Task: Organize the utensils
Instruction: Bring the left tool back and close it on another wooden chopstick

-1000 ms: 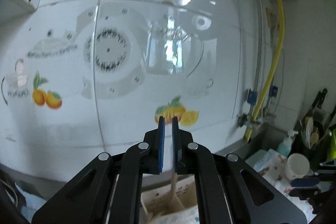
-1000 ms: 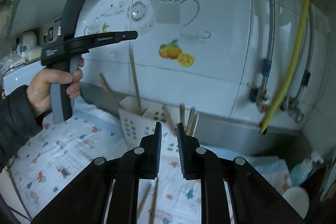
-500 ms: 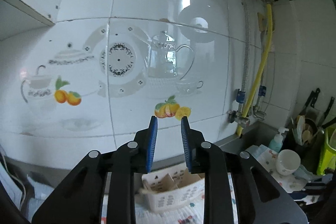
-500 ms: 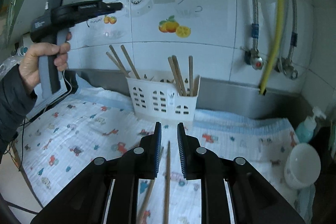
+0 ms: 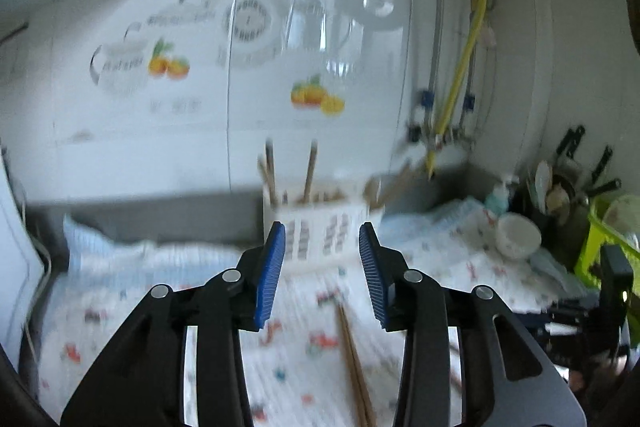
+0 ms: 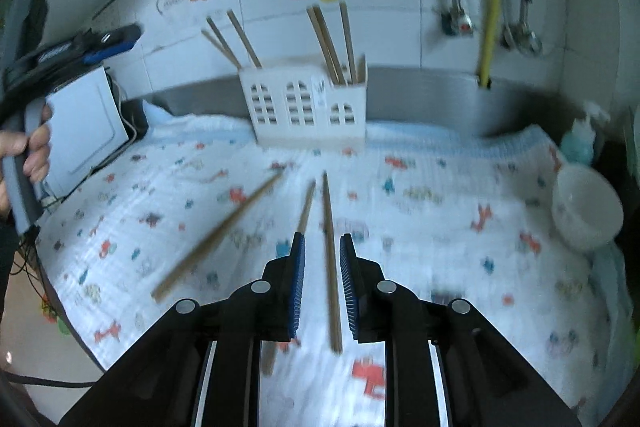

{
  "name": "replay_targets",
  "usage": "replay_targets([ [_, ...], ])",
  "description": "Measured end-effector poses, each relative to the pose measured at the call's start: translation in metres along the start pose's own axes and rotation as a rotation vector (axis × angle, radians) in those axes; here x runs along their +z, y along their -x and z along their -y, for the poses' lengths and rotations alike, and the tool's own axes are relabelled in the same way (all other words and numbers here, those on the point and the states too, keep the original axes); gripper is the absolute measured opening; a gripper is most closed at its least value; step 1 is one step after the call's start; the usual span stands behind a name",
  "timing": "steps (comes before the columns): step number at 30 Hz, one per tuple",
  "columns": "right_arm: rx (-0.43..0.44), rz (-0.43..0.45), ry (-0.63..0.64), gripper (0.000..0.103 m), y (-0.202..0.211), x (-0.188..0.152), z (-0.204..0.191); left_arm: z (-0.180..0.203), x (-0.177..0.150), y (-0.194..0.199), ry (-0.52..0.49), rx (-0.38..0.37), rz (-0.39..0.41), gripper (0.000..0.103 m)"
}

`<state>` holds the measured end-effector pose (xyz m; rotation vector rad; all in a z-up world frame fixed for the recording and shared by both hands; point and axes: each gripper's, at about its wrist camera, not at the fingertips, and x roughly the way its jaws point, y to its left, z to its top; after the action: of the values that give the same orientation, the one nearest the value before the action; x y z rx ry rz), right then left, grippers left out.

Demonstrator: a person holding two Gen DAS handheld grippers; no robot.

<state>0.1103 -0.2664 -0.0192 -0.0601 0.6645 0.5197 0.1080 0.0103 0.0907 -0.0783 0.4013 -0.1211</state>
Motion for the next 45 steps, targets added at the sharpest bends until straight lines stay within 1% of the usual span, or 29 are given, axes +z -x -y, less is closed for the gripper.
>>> replay_targets([
  [5, -0.017, -0.053, -0.005, 0.018, -0.011, -0.023, 0.001, 0.001, -0.052, 0.001, 0.023, -0.002, -0.1, 0.039],
  [7, -0.033, -0.066, -0.003, 0.018, -0.015, -0.029, 0.003, 0.003, -0.069, 0.0, 0.016, 0.011, -0.137, 0.039],
  [10, -0.035, -0.086, -0.013, 0.018, -0.022, -0.034, 0.007, 0.006, -0.095, -0.003, 0.023, 0.003, -0.201, 0.039],
  [13, -0.038, -0.101, -0.021, 0.018, -0.027, -0.038, 0.01, 0.012, -0.122, -0.011, 0.005, -0.003, -0.275, 0.039],
  [15, -0.037, -0.108, -0.027, 0.018, -0.029, -0.039, 0.011, 0.014, -0.133, -0.016, 0.01, -0.02, -0.313, 0.039],
  [20, -0.033, -0.123, -0.028, 0.018, -0.035, -0.044, 0.012, 0.023, -0.163, -0.029, 0.006, -0.034, -0.399, 0.038],
  [22, -0.03, -0.126, -0.032, 0.018, -0.036, -0.045, 0.012, 0.026, -0.17, -0.035, -0.01, -0.019, -0.42, 0.036],
  [28, -0.027, -0.131, -0.035, 0.018, -0.038, -0.047, 0.011, 0.022, -0.176, -0.04, 0.002, 0.0, -0.436, 0.036],
  [29, -0.027, -0.133, -0.034, 0.018, -0.039, -0.047, 0.011, 0.021, -0.177, -0.041, 0.006, -0.007, -0.438, 0.036],
  [31, -0.026, -0.136, -0.032, 0.018, -0.041, -0.048, 0.011, 0.024, -0.178, -0.042, -0.004, -0.001, -0.443, 0.036],
  [32, -0.025, -0.138, -0.032, 0.018, -0.042, -0.048, 0.01, 0.025, -0.178, -0.043, -0.009, 0.01, -0.446, 0.035],
  [34, -0.025, -0.141, -0.033, 0.018, -0.043, -0.049, 0.009, 0.028, -0.178, -0.046, -0.023, 0.048, -0.441, 0.031],
  [36, -0.023, -0.145, -0.032, 0.018, -0.044, -0.05, 0.008, 0.029, -0.177, -0.05, -0.039, 0.085, -0.437, 0.024],
  [38, -0.028, -0.147, -0.027, 0.018, -0.045, -0.051, 0.008, 0.025, -0.175, -0.054, -0.037, 0.117, -0.438, 0.023],
  [41, -0.028, -0.15, -0.03, 0.018, -0.047, -0.051, 0.009, 0.021, -0.172, -0.056, 0.001, 0.101, -0.443, 0.023],
  [43, -0.029, -0.152, -0.034, 0.018, -0.05, -0.052, 0.01, 0.022, -0.172, -0.056, 0.021, 0.057, -0.44, 0.023],
  [45, -0.031, -0.148, -0.034, 0.018, -0.051, -0.051, 0.009, 0.024, -0.173, -0.057, 0.02, 0.038, -0.436, 0.023],
])
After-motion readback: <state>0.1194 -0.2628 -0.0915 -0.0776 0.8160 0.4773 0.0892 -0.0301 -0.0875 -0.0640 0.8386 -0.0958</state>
